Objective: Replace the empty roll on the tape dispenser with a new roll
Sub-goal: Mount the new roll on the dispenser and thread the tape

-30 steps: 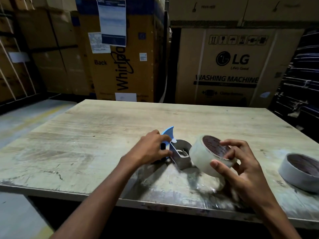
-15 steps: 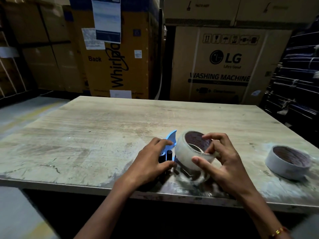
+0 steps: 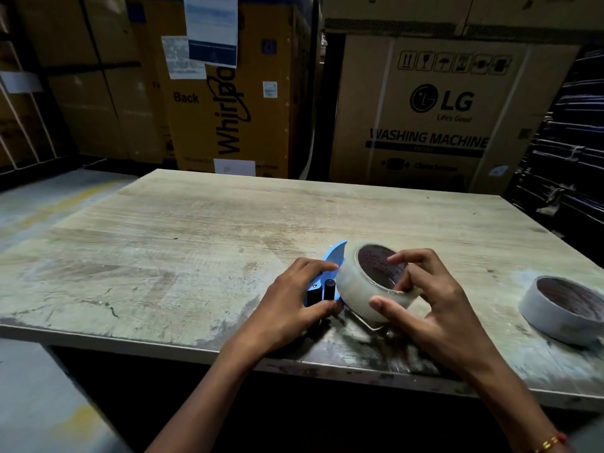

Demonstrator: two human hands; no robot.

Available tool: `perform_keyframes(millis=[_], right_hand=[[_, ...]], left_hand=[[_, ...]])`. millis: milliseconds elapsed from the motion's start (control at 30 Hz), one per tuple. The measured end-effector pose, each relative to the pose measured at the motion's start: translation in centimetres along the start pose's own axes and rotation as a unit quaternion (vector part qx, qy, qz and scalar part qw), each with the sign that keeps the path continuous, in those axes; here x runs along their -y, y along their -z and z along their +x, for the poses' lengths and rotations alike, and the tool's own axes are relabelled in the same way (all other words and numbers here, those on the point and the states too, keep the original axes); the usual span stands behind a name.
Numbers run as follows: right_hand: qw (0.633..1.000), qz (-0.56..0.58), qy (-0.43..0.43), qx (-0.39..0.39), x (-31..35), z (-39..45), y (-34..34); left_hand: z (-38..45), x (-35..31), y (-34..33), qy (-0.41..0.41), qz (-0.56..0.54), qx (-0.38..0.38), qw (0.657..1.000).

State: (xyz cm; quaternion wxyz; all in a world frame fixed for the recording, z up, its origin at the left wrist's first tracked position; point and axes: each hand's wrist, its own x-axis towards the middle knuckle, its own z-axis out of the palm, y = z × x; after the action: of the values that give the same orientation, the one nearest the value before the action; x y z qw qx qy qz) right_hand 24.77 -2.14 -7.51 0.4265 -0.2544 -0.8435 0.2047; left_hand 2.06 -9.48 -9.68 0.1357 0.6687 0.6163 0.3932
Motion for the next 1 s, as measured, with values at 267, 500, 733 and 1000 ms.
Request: perform_keyframes(millis=[267,500,733,1000], right_hand=[[0.991,-0.069,0.034,0.107,-0.9,0.7,0.9],[0.986,-0.022,0.028,0.163,-2.0,1.5,0.9],[0.983,0.004,0.007,0.182,-2.6,1.3,0.8],[0.987,-0.134,-0.019,0.085,-1.9,0.2,-0.7]], left_hand=[[0.0,0.4,0.5,-0.011,-0.025,0.022,0.999],[-0.3,0.4,1.1,-0.001,-0.055,0.036,0.998],[-0.8,0.6,1.4,-0.003,-0.059,0.010,0.998],[-1.8,0.1,0.1,-0.007,0.011,-0.065,0.998]])
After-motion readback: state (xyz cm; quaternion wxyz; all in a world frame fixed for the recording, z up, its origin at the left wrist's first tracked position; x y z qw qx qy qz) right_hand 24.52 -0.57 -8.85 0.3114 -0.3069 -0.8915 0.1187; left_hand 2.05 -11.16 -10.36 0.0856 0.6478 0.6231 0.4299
